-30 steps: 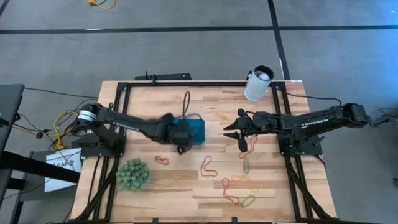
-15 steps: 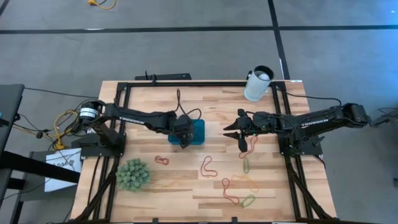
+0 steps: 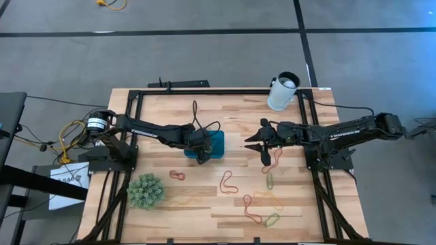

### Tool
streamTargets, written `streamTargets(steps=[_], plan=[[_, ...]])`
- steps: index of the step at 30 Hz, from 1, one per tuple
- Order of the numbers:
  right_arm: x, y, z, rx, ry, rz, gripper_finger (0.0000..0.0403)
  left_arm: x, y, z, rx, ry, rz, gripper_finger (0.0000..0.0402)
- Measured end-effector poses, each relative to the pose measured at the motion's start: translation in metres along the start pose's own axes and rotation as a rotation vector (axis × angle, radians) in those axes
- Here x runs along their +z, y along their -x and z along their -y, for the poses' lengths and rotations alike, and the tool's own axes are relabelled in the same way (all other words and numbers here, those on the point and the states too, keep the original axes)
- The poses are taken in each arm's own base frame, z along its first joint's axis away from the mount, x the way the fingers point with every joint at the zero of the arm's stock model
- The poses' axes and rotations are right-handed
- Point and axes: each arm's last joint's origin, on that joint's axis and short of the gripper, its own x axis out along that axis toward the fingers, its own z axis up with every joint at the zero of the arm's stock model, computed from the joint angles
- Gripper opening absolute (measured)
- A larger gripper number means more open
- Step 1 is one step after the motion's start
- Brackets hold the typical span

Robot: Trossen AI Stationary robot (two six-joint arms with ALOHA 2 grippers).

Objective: Pick and place items into bin
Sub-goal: Put the yellow rubber band into the blue bin

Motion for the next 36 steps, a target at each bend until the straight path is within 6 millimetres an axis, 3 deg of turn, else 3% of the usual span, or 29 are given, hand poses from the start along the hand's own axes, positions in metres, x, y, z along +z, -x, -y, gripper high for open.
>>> streamTargets(steps=[12,17,23,26,31,34,36], plan=[[0.0,0.0,0.0,0.0,0.0,0.0,0.0107,0.003,0.003,0.002,-0.031,0.0,-0.021,0.0072],[0.0,0.0,0.0,0.0,0.0,0.0,0.0107,0.018,0.021,0.009,-0.145,-0.009,-0.08,0.0072],[-0.001,0.0,0.0,-0.001,0.0,-0.007,0.0107,0.026,0.052,0.032,-0.197,-0.131,-0.136,0.0071],[-0.002,0.0,0.0,-0.001,0.0,-0.016,0.0107,0.014,0.065,0.05,-0.179,-0.175,-0.175,0.0071],[-0.004,0.0,-0.001,0.003,0.002,-0.04,0.0107,-0.027,0.085,0.078,0.004,-0.226,-0.238,0.0071],[-0.005,0.0,-0.002,0.005,0.003,-0.047,0.0107,-0.05,0.099,0.091,0.176,-0.233,-0.156,0.0071],[-0.005,0.0,-0.002,0.005,0.003,-0.046,0.0107,-0.062,0.106,0.101,0.192,-0.227,-0.112,0.0071]])
